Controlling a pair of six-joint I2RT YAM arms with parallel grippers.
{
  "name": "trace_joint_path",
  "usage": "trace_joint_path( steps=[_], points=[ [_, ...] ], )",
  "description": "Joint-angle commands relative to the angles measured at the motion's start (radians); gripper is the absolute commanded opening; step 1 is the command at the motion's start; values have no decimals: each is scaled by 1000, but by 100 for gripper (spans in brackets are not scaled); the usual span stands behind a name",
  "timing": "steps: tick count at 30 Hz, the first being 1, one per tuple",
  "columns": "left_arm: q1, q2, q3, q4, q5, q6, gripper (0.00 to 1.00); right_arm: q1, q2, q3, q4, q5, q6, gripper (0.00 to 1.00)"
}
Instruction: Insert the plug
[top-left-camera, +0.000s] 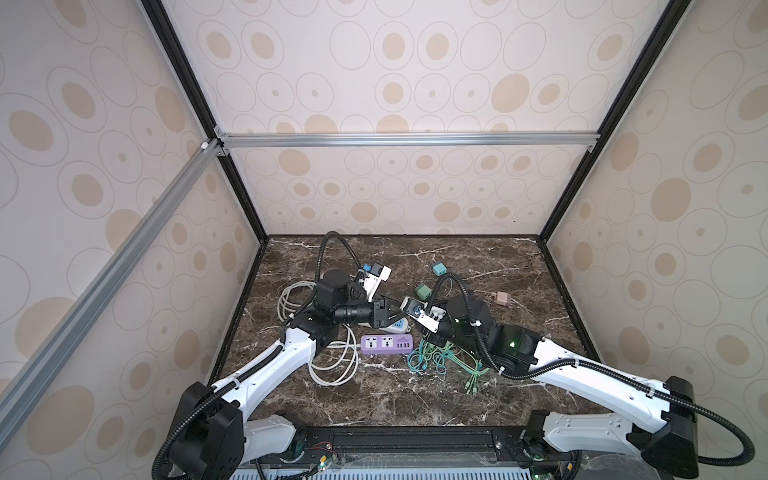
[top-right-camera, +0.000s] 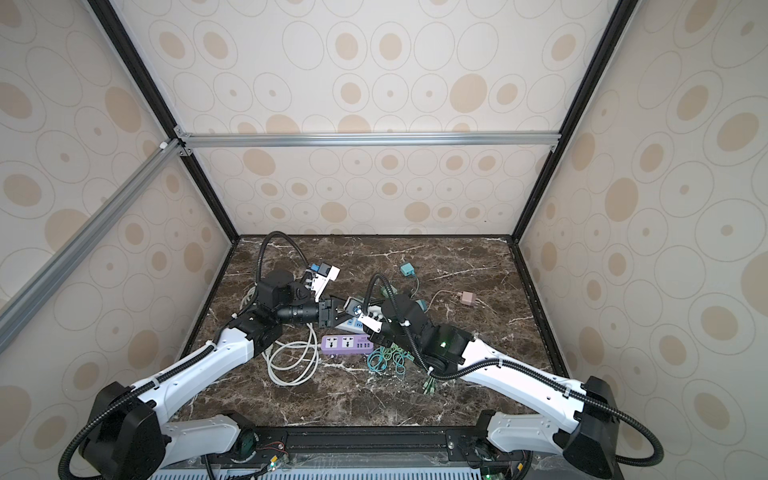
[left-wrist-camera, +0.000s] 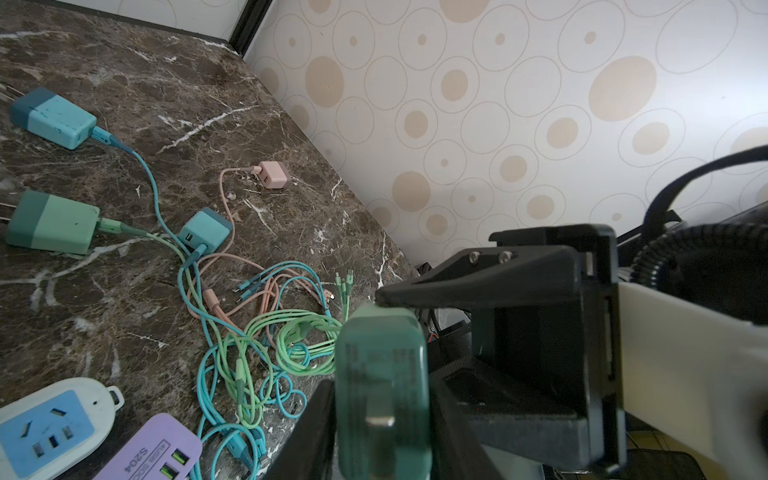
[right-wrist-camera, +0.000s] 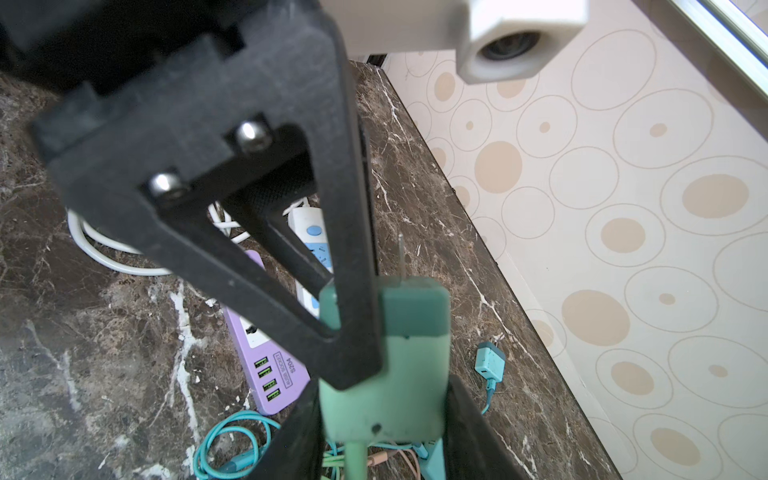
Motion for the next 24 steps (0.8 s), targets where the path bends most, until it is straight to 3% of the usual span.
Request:
trace_joint_path(
  steps=[1, 8, 14, 17, 21, 24],
  points=[
    [-10, 1, 46, -4, -5, 23, 29, 11, 5, 19, 42, 20, -18, 35],
    [-11, -1, 54, -6, -28, 27, 18, 11, -7, -16, 82, 41, 7, 39],
    [-11, -9, 54, -7, -70, 32, 9, 10, -67, -75, 127, 54, 85, 52],
    [-10, -16, 52, -7, -114, 36, 1, 11, -104, -87, 120, 57, 143, 61],
    [-11, -28, 49, 11, -166, 36, 0, 6, -154, -81, 76, 62, 268, 71],
    [-11, -40, 39, 48, -203, 23, 0, -27, -203, -74, 37, -39, 395, 74]
  ],
)
